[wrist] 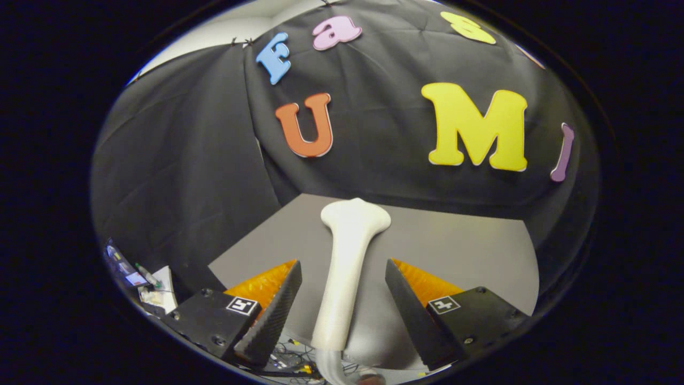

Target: Iron the clothes twice with a garment steamer, once on the left side and once on the right side.

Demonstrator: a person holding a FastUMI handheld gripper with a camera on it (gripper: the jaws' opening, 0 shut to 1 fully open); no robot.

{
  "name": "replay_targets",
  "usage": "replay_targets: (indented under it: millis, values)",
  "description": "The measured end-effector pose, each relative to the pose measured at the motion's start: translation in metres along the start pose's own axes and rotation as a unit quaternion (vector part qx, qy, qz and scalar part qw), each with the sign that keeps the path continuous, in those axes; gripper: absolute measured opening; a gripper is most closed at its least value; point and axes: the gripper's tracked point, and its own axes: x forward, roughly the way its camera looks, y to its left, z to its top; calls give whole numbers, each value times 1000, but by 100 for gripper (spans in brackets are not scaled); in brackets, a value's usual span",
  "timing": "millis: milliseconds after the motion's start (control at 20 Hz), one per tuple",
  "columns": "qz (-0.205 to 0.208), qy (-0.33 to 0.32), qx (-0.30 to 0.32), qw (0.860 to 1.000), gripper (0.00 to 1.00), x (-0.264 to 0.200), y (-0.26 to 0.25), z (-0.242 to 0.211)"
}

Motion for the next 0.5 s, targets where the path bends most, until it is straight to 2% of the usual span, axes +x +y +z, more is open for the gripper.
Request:
replay_targets:
  millis: [150, 300, 500]
  values:
    - [-10, 25, 5, 1000, 97, 19, -3, -2]
    - [-14, 51, 5, 999, 87, 35, -2, -8]
    - [-23, 71, -10, 997, 80, 47, 0, -13]
